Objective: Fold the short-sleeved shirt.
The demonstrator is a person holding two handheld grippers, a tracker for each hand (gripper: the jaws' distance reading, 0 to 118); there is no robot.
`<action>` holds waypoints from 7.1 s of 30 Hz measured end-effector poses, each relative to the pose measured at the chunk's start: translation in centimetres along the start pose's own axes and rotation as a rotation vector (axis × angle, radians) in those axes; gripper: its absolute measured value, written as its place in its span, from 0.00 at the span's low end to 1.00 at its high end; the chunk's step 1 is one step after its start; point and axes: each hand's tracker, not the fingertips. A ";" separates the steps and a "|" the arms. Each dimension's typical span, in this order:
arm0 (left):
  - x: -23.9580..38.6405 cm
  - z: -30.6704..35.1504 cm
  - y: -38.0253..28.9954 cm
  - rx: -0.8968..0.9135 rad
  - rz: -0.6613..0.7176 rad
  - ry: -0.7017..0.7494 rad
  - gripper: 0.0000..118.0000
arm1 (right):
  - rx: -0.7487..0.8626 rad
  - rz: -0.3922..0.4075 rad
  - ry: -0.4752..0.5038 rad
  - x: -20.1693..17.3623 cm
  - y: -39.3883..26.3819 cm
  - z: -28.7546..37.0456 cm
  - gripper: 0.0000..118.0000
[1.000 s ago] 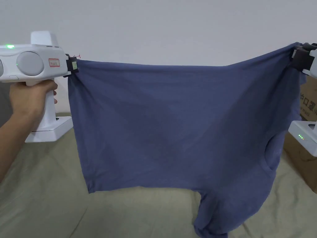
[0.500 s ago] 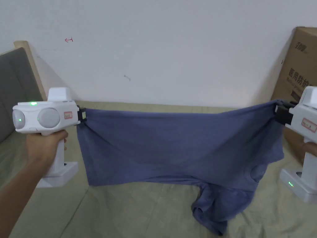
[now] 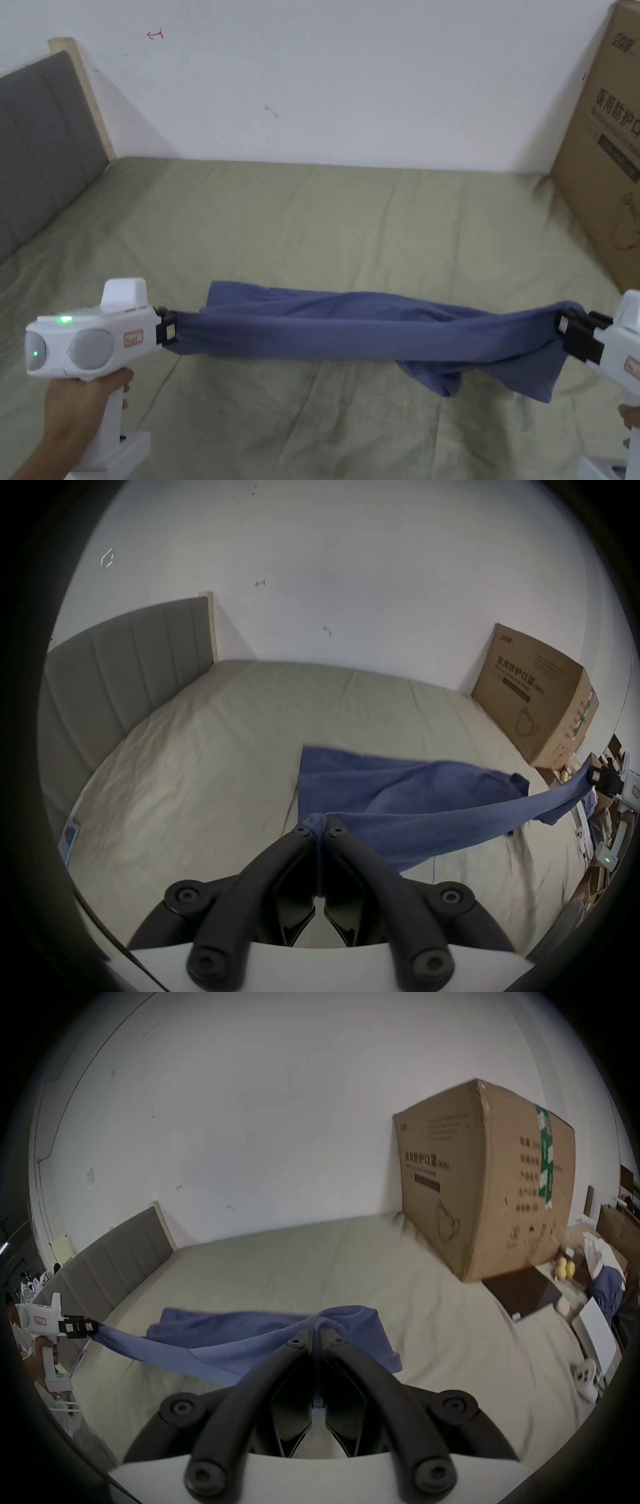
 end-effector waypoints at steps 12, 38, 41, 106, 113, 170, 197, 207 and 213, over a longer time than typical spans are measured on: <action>-2.3 5.4 -12.9 -0.137 0.060 0.017 0.00 | -0.130 -0.059 0.023 0.2 -11.4 8.8 0.01; -0.9 9.5 -16.5 -0.174 0.063 0.031 0.91 | -0.307 -0.074 -0.101 -0.8 -16.0 9.9 0.77; 1.0 11.7 -13.6 -0.020 0.048 0.001 0.94 | -0.150 -0.044 -0.076 -2.5 -12.2 11.2 0.83; -1.0 7.3 -20.0 -0.209 -0.066 0.020 0.03 | -0.400 0.024 -0.279 -1.6 -21.5 8.1 0.82; -1.0 6.8 -19.7 -0.214 -0.072 0.025 0.03 | -0.425 -0.064 -0.142 -1.4 -22.6 6.3 0.07; 7.0 12.9 -6.5 0.448 -0.147 0.048 0.59 | 0.234 0.150 -0.200 -9.7 -3.0 12.0 0.55; -0.8 -1.9 -9.0 -0.278 0.031 0.134 0.88 | 0.160 0.160 -0.204 -8.0 -4.4 9.1 0.00; -0.7 -6.2 -11.5 -0.385 0.008 0.099 0.03 | -0.006 0.014 -0.239 -4.1 -6.8 4.8 0.00; 0.4 -3.4 -10.7 -0.325 -0.036 0.054 0.02 | -0.224 -0.061 -0.285 -0.7 -9.5 -0.4 0.43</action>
